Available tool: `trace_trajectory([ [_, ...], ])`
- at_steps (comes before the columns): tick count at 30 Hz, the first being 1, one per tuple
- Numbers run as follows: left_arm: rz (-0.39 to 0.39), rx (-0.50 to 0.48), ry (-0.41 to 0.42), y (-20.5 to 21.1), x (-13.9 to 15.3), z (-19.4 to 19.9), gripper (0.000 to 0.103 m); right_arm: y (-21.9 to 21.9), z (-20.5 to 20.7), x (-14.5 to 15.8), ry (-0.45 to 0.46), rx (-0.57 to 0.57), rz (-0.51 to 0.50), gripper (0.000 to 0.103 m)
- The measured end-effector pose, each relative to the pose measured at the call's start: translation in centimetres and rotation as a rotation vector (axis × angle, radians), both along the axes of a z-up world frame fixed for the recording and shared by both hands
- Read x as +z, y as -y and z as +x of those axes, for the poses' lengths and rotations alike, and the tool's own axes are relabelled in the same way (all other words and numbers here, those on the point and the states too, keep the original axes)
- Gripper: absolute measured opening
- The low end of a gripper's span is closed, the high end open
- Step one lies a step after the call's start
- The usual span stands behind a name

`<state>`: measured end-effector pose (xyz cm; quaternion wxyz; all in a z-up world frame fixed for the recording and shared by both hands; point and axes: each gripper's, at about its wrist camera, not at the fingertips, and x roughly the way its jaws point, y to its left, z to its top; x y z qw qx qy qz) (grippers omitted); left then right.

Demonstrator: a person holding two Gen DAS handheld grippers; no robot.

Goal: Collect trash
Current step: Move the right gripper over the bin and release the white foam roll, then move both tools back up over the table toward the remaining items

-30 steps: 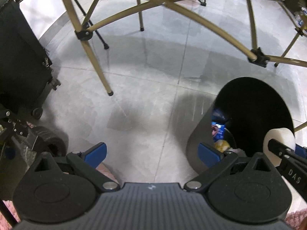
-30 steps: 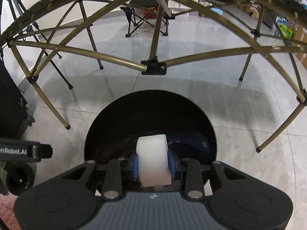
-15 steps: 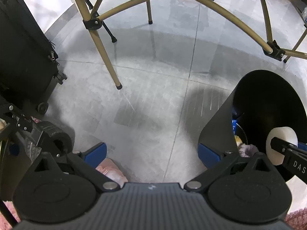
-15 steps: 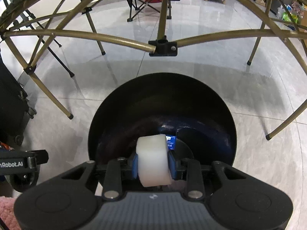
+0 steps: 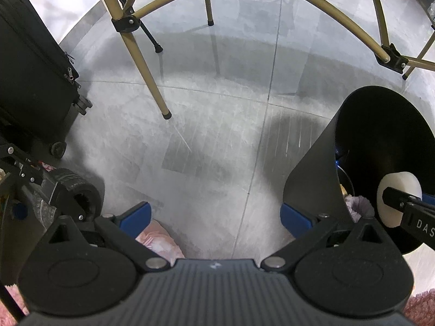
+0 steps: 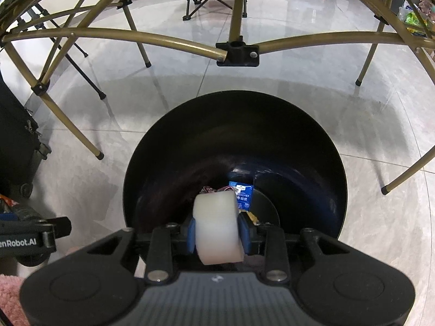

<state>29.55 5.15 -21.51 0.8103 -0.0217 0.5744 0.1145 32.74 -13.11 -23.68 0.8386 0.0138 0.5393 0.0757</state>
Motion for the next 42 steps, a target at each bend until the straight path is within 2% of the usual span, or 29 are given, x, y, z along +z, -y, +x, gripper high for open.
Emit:
trace_trajectory([
  [2, -0.001, -0.002, 0.0, 0.0, 0.0, 0.0, 0.103, 0.0, 0.0, 0.0, 0.002, -0.002, -0.004, 0.042],
  [4, 0.0, -0.002, -0.001, 0.0, -0.1, -0.1, 0.103, 0.0, 0.0, 0.0, 0.004, -0.01, -0.019, 0.078],
  [9, 0.001, -0.001, 0.0, 0.1, 0.0, -0.1, 0.103, -0.1, 0.0, -0.1, -0.009, -0.013, -0.048, 0.103],
  [27, -0.001, -0.011, 0.006, 0.4, 0.1, -0.1, 0.103, 0.2, -0.3, 0.2, -0.021, -0.002, -0.032, 0.103],
  [42, -0.013, -0.035, 0.057, 0.7, 1.5, -0.9, 0.103, 0.9, -1.7, 2.0, 0.019, 0.022, -0.026, 0.103],
])
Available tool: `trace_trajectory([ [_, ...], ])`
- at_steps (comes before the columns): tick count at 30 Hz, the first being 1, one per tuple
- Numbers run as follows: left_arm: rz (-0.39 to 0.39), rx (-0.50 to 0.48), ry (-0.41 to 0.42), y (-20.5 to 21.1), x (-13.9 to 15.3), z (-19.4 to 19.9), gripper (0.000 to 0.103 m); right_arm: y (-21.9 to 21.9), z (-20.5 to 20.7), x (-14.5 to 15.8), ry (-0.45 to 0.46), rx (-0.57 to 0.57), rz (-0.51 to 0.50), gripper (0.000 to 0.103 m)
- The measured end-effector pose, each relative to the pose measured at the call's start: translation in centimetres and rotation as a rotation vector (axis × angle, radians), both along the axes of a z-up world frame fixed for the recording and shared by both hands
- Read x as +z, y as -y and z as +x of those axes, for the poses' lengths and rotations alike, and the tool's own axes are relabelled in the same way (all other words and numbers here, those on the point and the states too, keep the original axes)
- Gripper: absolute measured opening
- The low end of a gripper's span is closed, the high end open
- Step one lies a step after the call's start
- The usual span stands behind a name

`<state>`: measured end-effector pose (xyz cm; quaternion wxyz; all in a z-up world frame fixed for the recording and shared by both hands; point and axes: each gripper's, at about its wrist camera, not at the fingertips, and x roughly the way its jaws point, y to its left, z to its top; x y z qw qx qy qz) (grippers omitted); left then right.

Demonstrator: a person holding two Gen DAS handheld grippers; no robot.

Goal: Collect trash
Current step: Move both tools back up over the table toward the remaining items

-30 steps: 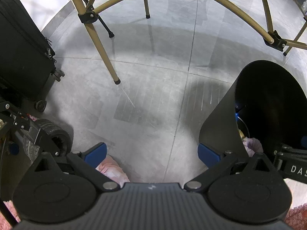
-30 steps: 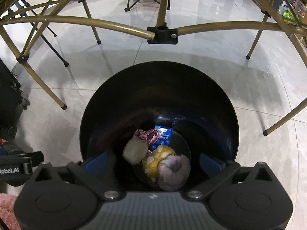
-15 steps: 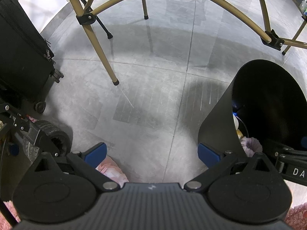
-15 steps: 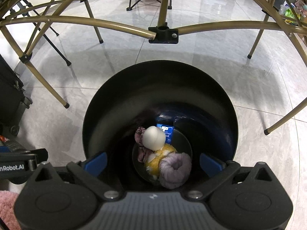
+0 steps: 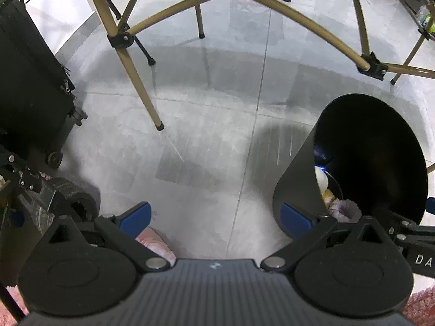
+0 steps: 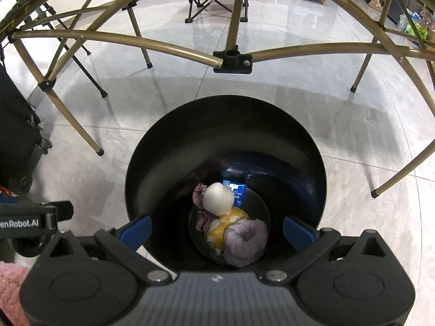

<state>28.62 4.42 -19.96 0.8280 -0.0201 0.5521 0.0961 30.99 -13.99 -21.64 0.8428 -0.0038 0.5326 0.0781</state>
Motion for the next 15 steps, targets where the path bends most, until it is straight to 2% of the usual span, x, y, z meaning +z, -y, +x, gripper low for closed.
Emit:
trace_trajectory([
  [15, -0.003, -0.026, 0.087, 1.1, 2.5, -1.6, 0.103, 1.8, -2.8, 2.5, 0.061, 0.009, 0.016, 0.103],
])
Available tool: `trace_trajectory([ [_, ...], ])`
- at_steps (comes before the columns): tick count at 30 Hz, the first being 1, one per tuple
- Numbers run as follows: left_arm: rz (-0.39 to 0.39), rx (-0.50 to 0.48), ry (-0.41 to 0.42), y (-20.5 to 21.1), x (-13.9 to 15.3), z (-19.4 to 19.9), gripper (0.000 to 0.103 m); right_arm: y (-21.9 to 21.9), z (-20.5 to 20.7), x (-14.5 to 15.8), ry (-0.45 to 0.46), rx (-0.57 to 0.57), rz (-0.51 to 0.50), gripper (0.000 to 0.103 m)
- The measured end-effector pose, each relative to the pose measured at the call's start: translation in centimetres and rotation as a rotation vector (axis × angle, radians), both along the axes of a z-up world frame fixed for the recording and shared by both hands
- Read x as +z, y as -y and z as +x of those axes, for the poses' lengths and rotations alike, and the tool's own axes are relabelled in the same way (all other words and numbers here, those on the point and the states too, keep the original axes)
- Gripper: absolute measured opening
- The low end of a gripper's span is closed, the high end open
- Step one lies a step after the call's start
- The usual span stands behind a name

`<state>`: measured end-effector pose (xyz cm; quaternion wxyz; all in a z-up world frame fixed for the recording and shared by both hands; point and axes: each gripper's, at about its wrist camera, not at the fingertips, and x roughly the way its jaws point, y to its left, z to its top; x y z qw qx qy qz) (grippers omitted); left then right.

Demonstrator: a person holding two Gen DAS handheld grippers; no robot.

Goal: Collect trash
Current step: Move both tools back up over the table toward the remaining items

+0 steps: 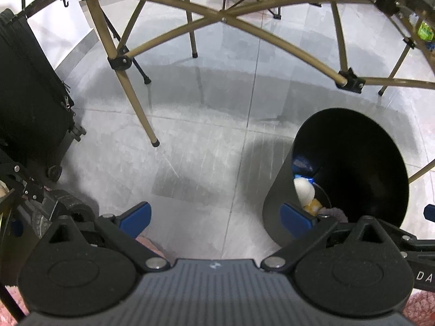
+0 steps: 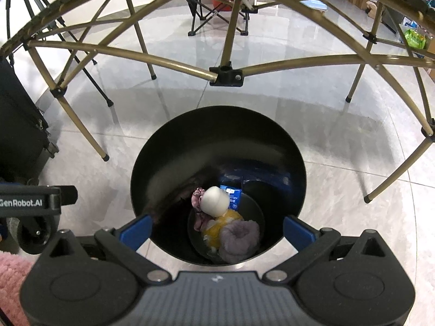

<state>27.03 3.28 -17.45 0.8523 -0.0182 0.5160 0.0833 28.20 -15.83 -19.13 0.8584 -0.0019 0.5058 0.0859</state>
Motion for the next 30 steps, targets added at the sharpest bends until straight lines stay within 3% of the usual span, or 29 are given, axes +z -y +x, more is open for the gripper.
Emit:
trace_trajectory([
  [15, -0.035, -0.022, 0.207, 1.1, 6.3, -1.1, 0.103, 2.7, -1.2, 5.0, 0.162, -0.034, 0.043, 0.103],
  [30, -0.002, -0.041, 0.431, 3.5, 13.4, 0.9, 0.103, 5.7, -1.1, 14.0, 0.611, -0.009, 0.02, 0.103],
])
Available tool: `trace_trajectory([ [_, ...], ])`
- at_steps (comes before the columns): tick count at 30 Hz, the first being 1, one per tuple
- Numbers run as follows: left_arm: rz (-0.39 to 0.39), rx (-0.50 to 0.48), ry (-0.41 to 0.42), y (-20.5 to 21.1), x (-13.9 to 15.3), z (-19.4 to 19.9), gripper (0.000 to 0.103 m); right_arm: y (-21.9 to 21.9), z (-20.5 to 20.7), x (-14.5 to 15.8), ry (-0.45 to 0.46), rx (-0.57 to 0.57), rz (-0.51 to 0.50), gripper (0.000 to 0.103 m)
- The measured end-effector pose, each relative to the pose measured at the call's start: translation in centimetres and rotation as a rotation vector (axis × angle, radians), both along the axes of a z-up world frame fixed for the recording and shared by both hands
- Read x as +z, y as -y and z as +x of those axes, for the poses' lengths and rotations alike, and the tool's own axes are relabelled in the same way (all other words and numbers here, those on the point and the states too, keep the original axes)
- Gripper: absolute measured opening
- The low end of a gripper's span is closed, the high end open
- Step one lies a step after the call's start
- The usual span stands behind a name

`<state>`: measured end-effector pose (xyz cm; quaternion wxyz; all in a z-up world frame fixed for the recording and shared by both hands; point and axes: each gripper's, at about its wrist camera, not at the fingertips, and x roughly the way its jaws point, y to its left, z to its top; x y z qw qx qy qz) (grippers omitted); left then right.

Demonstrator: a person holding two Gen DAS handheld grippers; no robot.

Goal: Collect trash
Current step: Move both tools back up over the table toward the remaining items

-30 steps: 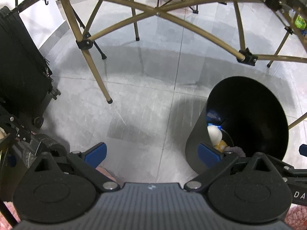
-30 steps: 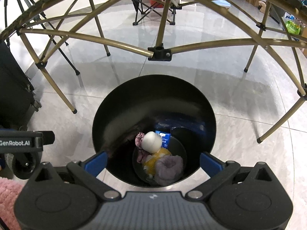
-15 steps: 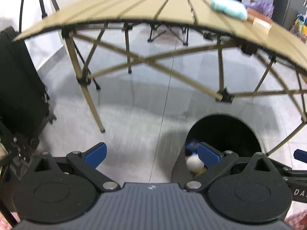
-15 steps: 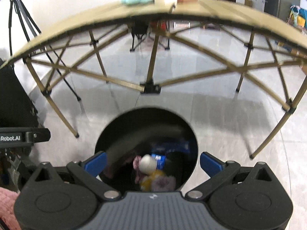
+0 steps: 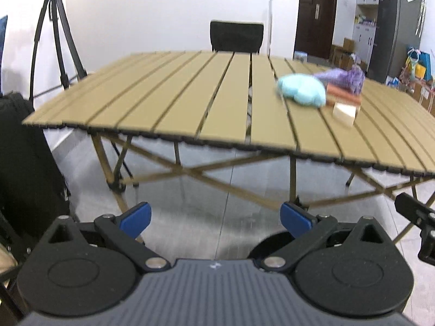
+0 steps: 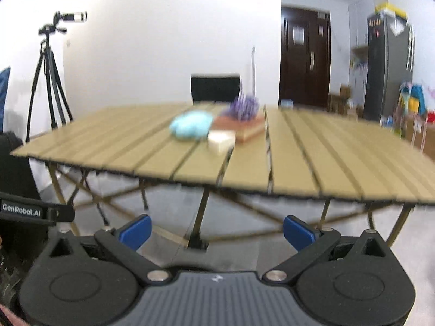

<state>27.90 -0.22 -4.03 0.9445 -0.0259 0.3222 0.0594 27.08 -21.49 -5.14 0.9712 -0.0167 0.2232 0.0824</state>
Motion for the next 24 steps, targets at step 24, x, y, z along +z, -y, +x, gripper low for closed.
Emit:
trace_trajectory([
  [24, -0.031, 0.035, 0.085, -0.3, 2.8, 8.4, 0.103, -3.0, 13.6, 0.9, 0.149, -0.012, -0.035, 0.093],
])
